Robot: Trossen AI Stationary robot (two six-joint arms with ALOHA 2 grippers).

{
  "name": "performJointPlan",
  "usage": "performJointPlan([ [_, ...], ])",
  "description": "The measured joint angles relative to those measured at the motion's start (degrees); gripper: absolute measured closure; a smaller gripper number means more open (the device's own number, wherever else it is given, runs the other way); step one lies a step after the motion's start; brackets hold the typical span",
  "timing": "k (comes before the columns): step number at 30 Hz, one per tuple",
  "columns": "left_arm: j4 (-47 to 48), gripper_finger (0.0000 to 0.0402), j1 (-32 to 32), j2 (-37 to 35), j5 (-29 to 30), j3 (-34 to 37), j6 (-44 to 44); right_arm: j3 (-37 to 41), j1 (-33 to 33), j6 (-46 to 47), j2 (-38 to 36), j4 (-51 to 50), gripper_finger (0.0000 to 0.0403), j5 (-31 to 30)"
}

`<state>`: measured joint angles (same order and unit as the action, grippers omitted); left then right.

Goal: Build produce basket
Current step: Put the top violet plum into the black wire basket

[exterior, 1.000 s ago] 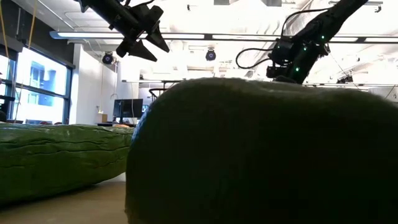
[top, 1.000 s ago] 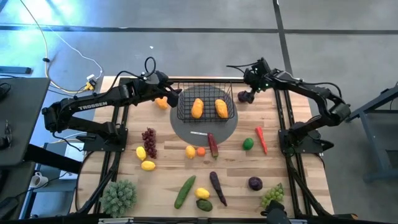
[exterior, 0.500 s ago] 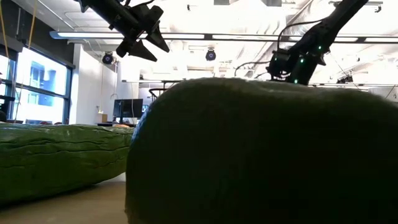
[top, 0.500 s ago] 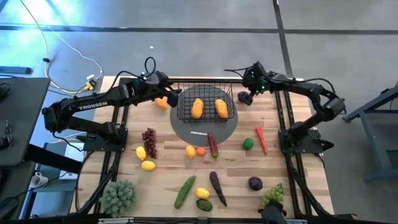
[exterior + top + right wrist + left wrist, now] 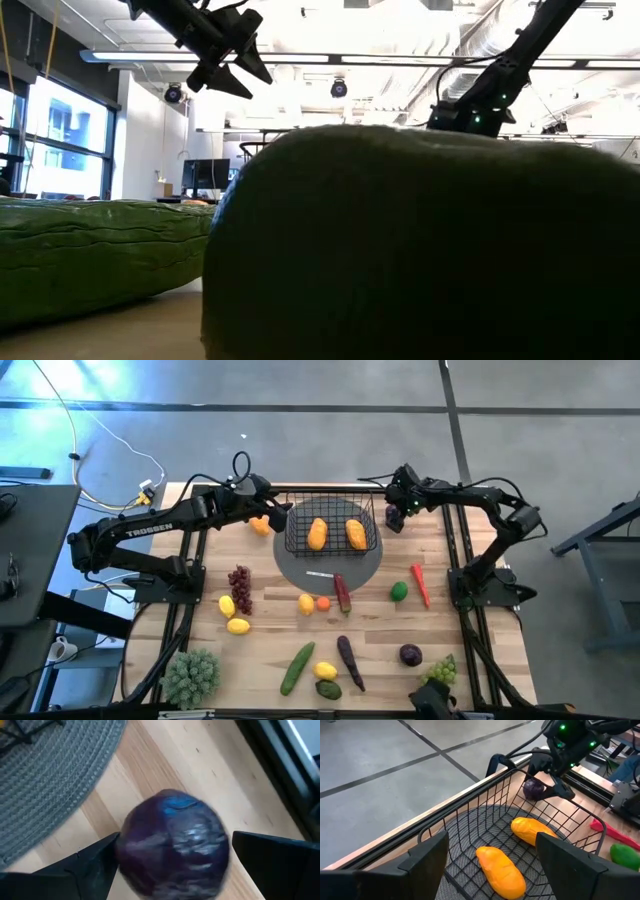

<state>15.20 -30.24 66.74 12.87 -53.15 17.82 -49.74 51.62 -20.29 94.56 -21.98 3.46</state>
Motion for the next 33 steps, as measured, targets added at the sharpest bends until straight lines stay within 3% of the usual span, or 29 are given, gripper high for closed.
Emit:
performJointPlan([
  [6,0.0,0.0112,0.0,0.0,0.2,0.0,0.0,0.0,0.0,1.0,0.7,0.0,0.0054,-0.2],
  [15,0.0,0.0112,0.0,0.0,0.4,0.0,0.0,-0.1,0.0,3.2,0.6,-1.3,0.0165,-0.2],
  [21,0.0,0.0112,0.0,0.0,0.4,0.0,0.0,0.0,0.0,6.9,-2.2,-4.7,0.0166,0.1],
  [33,0.0,0.0112,0.0,0.0,0.4,0.0,0.0,0.0,-2.6,12.9,-19.5,-7.5,0.0167,0.2],
])
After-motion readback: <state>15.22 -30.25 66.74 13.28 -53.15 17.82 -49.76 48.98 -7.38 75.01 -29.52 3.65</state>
